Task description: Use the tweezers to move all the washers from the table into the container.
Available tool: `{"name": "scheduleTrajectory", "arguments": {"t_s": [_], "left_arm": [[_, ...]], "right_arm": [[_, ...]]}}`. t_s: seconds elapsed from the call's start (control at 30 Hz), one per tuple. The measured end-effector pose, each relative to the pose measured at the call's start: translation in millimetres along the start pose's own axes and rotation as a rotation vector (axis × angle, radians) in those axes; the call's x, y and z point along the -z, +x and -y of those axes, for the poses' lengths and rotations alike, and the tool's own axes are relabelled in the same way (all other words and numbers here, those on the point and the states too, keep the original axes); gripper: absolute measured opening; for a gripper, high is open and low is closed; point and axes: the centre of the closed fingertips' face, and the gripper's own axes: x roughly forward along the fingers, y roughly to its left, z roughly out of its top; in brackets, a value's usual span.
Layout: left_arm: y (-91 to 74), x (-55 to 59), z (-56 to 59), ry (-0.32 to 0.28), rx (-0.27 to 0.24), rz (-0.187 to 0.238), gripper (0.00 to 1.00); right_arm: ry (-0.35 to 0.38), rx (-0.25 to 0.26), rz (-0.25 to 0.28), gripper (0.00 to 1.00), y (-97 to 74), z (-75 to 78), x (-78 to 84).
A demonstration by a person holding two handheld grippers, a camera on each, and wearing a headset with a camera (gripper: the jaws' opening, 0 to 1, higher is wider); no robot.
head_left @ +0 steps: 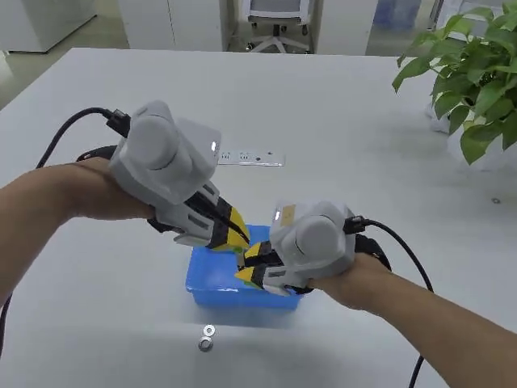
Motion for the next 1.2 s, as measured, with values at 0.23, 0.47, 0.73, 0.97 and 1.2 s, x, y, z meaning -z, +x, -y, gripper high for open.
{"name": "scheduleTrajectory", "arguments": {"t_s": [0.23, 0.47, 0.73, 0.97, 1.2], "left_arm": [[11.5, 10.7, -7.4, -0.01, 0.017, -0.018, 0.05], [18.1, 16.6, -13.4, -0.023, 0.023, -0.019, 0.05], [24.9, 24.8, -15.6, -0.032, 0.029, -0.031, 0.05], [24.8, 22.6, -17.4, -0.03, 0.024, -0.026, 0.05], [19.5, 20.0, -15.6, -0.024, 0.019, -0.027, 0.05]], "right_arm": [[0.023, -0.004, -0.034, 0.1, 9.5, 5.6, 12.9], [0.042, 0.001, -0.061, 0.1, 14.4, 11.9, 21.6], [0.057, -0.007, -0.085, 0.1, 20.9, 14.0, 31.4], [0.062, -0.002, -0.082, 0.11, 19.6, 17.0, 31.6], [0.048, 0.004, -0.076, 0.11, 17.0, 16.5, 26.6]]}}
